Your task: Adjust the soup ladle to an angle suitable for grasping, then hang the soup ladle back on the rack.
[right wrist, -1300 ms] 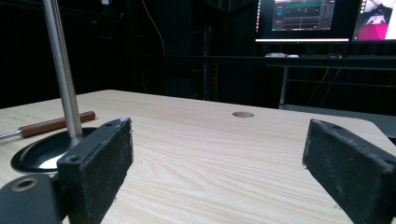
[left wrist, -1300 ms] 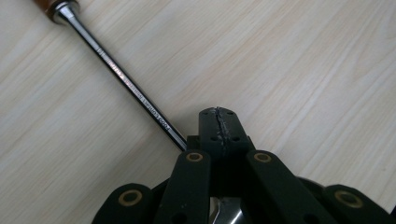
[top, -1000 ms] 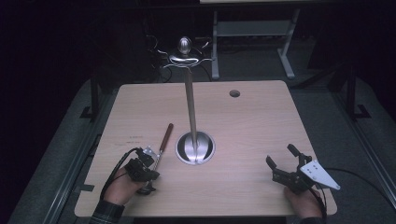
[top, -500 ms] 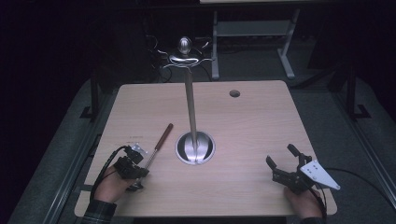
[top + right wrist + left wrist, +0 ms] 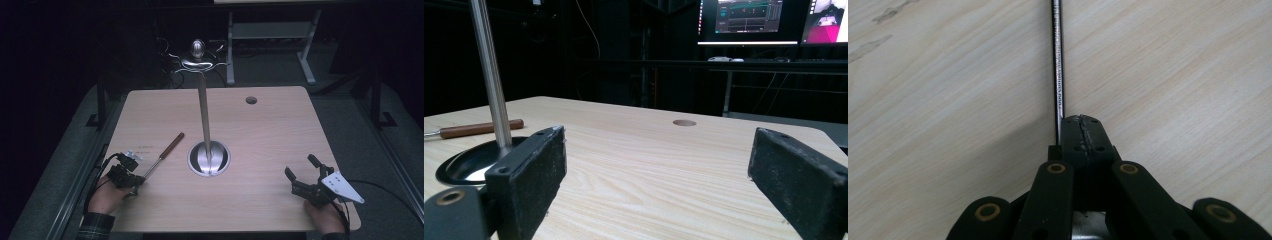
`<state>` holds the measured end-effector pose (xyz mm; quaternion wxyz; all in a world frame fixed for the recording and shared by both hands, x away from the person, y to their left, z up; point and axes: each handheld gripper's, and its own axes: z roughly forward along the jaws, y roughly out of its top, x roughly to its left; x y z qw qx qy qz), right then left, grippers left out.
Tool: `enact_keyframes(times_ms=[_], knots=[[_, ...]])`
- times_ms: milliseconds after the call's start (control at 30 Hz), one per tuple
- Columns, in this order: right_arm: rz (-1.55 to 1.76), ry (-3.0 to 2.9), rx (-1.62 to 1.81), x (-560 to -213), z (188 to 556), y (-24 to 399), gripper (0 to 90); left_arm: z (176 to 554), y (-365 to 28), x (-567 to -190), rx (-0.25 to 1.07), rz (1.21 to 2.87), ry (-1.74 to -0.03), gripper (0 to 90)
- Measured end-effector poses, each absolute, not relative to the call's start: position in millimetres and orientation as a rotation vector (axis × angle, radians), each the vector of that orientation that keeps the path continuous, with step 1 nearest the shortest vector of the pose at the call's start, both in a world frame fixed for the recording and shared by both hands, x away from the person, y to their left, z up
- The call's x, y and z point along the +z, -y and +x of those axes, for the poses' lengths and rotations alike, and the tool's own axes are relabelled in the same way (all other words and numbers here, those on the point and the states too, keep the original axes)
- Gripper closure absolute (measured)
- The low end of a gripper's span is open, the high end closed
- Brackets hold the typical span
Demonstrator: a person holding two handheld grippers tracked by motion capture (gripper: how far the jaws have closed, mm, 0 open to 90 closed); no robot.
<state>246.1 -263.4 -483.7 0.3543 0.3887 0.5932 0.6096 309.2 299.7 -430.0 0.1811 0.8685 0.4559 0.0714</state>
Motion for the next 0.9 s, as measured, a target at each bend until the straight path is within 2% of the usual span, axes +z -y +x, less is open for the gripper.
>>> enact_keyframes(times_ms=[567, 900], knots=[[1.003, -1.535, 1.577, -483.7, 246.2, 263.4, 7.9, 313.0, -296.4, -421.7, 0.202, 2.43, -1.26, 90.0], [1.003, -1.535, 1.577, -483.7, 246.2, 263.5, 8.0, 330.8, -282.9, -411.6, 0.189, 2.416, -1.219, 89.8]])
